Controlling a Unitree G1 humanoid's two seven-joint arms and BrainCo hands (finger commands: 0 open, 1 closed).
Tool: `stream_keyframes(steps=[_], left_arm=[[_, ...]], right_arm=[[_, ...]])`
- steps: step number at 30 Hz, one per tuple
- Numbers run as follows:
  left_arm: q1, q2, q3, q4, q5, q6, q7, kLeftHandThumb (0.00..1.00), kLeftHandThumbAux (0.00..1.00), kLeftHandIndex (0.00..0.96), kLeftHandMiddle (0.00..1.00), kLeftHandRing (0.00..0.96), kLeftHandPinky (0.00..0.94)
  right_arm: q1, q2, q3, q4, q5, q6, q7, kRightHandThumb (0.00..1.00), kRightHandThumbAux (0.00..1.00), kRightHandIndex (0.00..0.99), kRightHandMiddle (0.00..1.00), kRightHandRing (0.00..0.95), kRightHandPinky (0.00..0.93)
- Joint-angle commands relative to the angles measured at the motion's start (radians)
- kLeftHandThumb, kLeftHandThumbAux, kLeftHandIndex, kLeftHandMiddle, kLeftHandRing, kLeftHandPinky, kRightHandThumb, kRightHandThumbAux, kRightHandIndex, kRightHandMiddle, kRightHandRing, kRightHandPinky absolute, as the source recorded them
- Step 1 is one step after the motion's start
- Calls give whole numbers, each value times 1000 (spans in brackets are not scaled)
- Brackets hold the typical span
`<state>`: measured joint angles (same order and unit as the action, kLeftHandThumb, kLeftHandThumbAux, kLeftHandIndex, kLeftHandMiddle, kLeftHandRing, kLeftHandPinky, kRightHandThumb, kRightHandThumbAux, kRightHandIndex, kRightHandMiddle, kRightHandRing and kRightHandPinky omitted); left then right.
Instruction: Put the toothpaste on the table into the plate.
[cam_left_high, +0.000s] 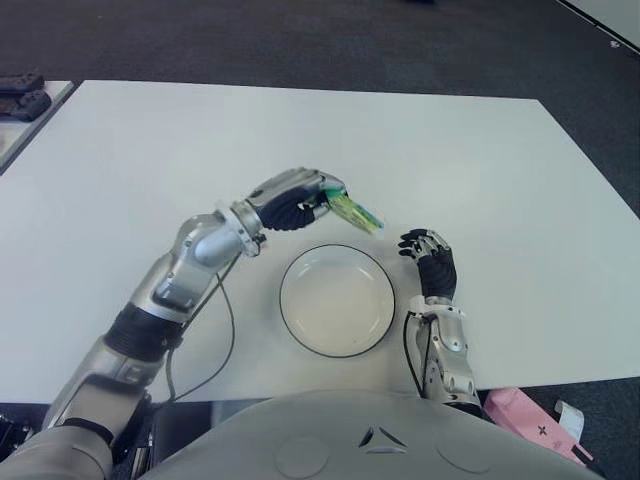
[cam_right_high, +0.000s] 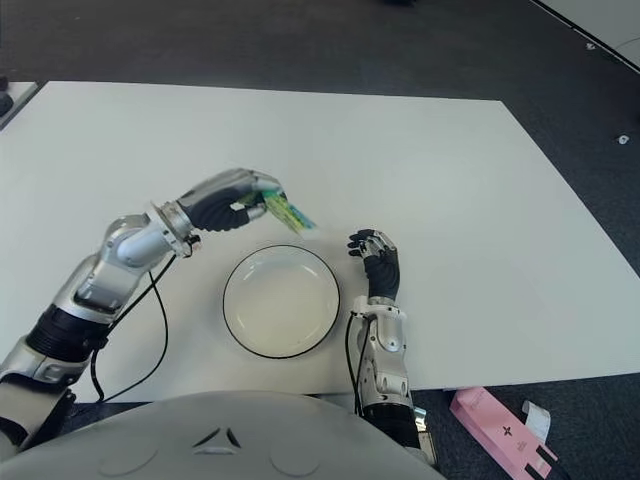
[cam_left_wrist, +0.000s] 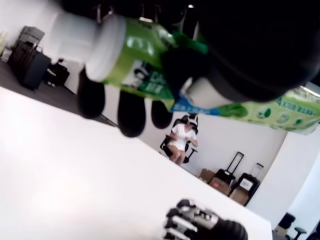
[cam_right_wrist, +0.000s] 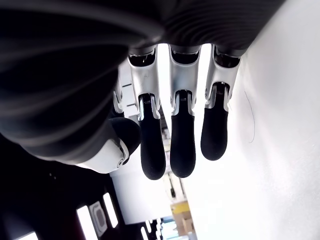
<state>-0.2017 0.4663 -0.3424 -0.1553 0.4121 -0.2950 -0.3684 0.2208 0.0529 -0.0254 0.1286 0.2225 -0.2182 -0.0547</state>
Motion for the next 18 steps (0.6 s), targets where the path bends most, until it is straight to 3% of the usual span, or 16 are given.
stream_keyframes(steps=[1,5,18], left_arm=[[-43,27,-58,36,57,-65,-53,851,669,398,546,872,860],[-73,43,-88,70,88,-130,-75,849,670,398,551,876,865],[-5,51,-96,90,69,-127,-119,850,669,397,549,872,854]], right_arm=[[7,42,-10,39,8,28,-1,708,726,431,508,501,500],[9,44,-11,39,12,18,5,707,726,430,507,501,497],[16,48,-10,30,17,20,2,706,725,430,504,495,491]])
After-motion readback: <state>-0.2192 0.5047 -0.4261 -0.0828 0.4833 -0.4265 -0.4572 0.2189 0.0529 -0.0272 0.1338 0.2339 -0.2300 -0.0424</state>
